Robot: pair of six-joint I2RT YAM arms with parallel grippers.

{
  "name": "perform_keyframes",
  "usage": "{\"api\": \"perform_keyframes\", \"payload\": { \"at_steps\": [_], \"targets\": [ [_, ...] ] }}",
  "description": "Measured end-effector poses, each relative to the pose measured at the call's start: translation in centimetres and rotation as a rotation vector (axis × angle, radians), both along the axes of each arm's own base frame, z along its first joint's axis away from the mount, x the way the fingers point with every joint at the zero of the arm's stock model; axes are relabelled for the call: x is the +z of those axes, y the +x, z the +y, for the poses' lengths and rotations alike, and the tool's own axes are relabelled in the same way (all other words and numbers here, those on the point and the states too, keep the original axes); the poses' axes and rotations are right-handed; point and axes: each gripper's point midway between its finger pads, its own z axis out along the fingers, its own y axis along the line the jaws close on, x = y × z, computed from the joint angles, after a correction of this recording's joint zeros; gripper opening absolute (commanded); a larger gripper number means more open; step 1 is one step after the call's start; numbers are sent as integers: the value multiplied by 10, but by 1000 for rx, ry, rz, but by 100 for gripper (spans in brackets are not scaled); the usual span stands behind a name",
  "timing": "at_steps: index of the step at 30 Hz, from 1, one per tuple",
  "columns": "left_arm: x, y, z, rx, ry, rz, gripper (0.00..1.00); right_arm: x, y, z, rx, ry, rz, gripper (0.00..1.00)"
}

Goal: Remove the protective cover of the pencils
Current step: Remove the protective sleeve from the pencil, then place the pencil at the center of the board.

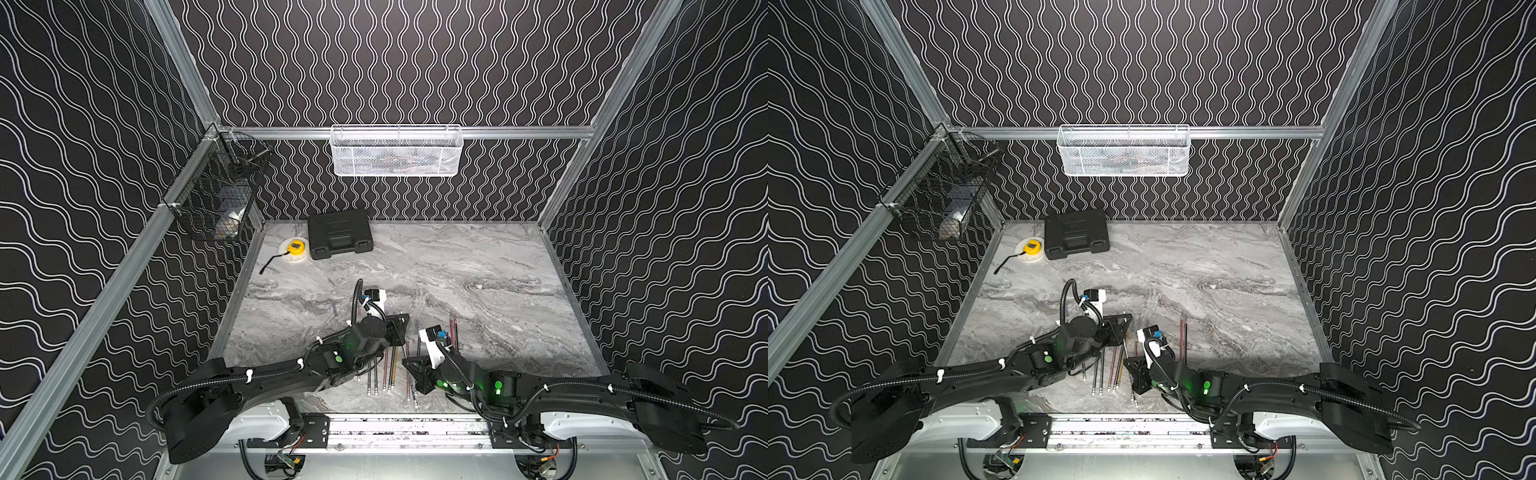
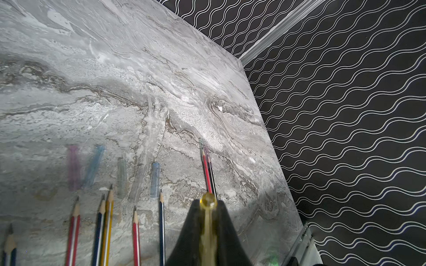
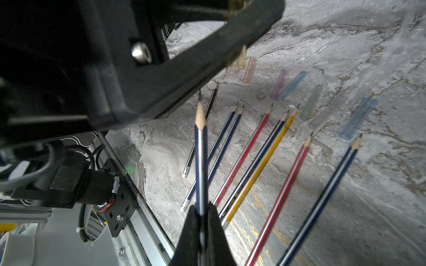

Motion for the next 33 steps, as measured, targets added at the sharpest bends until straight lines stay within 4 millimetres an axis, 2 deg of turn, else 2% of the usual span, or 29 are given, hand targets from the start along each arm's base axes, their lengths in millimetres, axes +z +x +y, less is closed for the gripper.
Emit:
{"api": "perform_keyframes", "payload": {
  "at_steps": [7, 16, 20, 24, 29, 33],
  "targets": [
    [4, 1, 8, 25, 16, -15, 10, -4, 6, -17, -77, 1, 9, 0],
    [18, -1, 30, 82, 60, -54, 13, -26, 15, -55, -227, -50, 43, 0],
    [22, -1, 38, 107, 85, -56, 13, -31, 23, -69, -307, -74, 68, 0],
    [31, 1, 37, 104, 113, -63, 12, -37, 38, -79, -396, -109, 116, 0],
    [25, 1, 35, 83, 169, -57, 10, -61, 49, -97, -483, -187, 177, 0],
    [15, 3, 27, 51, 218, -40, 9, -80, 51, -104, -513, -224, 225, 0]
  ]
}}
